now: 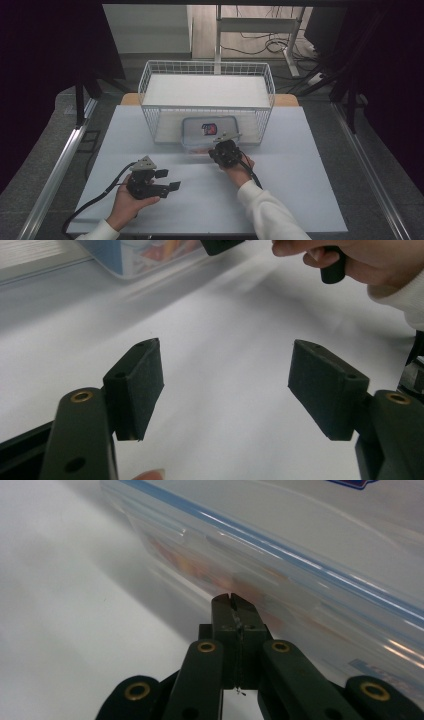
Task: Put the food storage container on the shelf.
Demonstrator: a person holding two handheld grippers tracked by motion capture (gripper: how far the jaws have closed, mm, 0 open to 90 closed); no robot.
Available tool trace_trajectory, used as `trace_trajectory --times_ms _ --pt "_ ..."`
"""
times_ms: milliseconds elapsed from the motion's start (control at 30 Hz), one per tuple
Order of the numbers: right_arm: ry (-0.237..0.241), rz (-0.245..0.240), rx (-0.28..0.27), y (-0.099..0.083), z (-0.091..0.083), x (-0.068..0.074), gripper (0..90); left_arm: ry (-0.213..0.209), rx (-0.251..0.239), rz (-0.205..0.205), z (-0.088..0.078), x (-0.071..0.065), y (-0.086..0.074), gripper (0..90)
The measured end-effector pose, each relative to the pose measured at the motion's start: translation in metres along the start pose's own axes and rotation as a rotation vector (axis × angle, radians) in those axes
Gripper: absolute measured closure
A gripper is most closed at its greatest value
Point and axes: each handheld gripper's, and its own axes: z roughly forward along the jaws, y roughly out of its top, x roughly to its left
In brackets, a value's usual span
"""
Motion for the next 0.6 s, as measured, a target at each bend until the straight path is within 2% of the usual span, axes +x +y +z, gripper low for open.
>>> trace_trajectory --times_ms 267,600 --pt "-0.008 0.049 -0.018 0.012 0.014 -0.009 88.8 0.010 -0.004 0.010 -0.003 0.001 0.001 29.8" --pt "-0.036 0.077 -0.021 0.024 0.026 -0.018 88.8 0.011 -0.004 0.014 -0.003 0.002 0.000 29.8"
